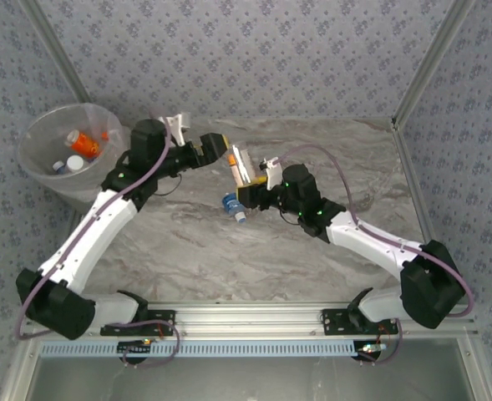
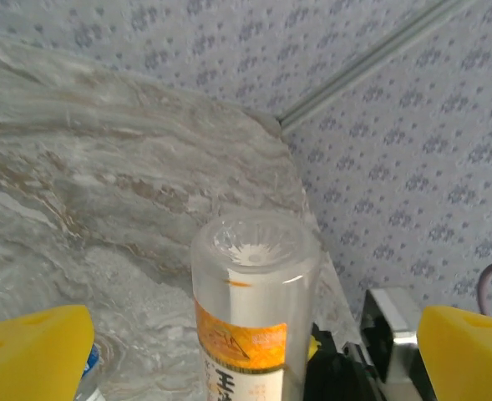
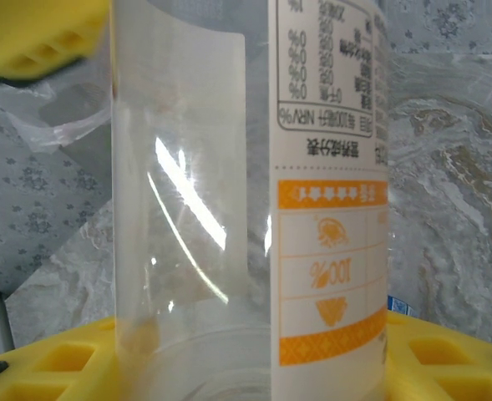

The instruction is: Put the plastic bottles in the bin

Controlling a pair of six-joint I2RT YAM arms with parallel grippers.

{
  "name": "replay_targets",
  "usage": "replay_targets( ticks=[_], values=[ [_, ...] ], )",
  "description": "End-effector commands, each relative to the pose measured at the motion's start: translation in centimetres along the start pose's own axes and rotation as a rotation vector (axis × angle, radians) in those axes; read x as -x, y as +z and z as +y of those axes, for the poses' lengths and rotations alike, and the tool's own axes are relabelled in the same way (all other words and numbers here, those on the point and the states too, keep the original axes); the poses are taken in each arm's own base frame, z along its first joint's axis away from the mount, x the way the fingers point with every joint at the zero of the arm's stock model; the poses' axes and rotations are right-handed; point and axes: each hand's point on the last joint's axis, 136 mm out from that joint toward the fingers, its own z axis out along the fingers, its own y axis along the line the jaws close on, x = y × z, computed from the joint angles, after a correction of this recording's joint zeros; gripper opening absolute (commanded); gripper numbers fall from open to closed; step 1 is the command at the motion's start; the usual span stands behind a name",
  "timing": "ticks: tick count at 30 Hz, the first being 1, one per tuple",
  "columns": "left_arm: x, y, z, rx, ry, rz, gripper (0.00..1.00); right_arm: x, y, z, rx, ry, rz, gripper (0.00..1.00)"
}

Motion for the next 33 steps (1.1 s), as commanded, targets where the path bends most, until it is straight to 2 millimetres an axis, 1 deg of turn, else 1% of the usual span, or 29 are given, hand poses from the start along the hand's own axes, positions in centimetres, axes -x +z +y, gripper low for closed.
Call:
replay_targets(
  ticks=[1, 5, 9, 13, 15, 17, 18, 20, 23, 25, 28, 29, 30, 33],
  values=[
    [1.0, 0.7, -3.0, -0.100, 0.051, -0.022, 1.00, 3.1, 0.1, 2.1, 0.074, -0.022, -0.085, 0.00],
    [0.6, 2.3, -3.9, -0.145, 0.053, 0.004, 0.99, 3.9, 0.3, 2.6, 0.087, -0.034, -0.107, 0.00],
    [0.5, 3.5, -2.5, -0.102, 0.018, -0.002, 0.99, 4.6, 0.5, 3.1, 0.107, -0.040, -0.126, 0.00],
    [0.5, 4.2, -1.8, -0.092, -0.012, -0.020, 0.93, 4.9, 0.7, 4.1, 0.140, -0.045, -0.134, 0.00],
    [0.9, 4.3, -1.4, -0.069, -0.009, -0.040, 0.84, 4.9, 0.9, 4.5, 0.158, -0.050, -0.129, 0.00],
    [1.2, 4.3, -1.4, -0.070, 0.018, -0.055, 0.68, 4.8, 1.1, 5.0, 0.180, -0.048, -0.121, 0.00],
    [1.2, 4.3, -1.4, -0.064, 0.030, -0.057, 0.62, 4.8, 1.2, 5.3, 0.190, -0.045, -0.116, 0.01],
    [1.3, 4.2, -0.9, -0.039, 0.050, -0.061, 0.56, 4.8, 1.2, 5.4, 0.195, -0.039, -0.111, 0.03],
    [0.8, 4.1, -0.7, -0.029, 0.079, -0.044, 0.49, 4.9, 1.2, 5.2, 0.177, -0.035, -0.093, 0.07],
    [0.6, 4.1, -0.8, -0.033, 0.100, -0.032, 0.44, 4.9, 1.3, 5.1, 0.174, -0.034, -0.082, 0.17],
    [0.5, 4.3, -0.5, -0.021, 0.117, -0.029, 0.43, 4.7, 1.5, 5.1, 0.176, -0.030, -0.040, 0.41],
    [0.7, 4.4, -0.5, -0.023, 0.117, -0.031, 0.43, 4.7, 1.6, 4.8, 0.158, -0.029, -0.030, 0.52],
    [0.9, 4.4, -0.5, -0.026, 0.116, -0.036, 0.43, 4.7, 1.6, 4.4, 0.133, -0.022, -0.028, 0.59],
    [1.9, 4.6, -0.5, -0.019, 0.111, -0.047, 0.42, 4.8, 1.1, 3.4, 0.077, -0.024, -0.050, 0.70]
  ],
)
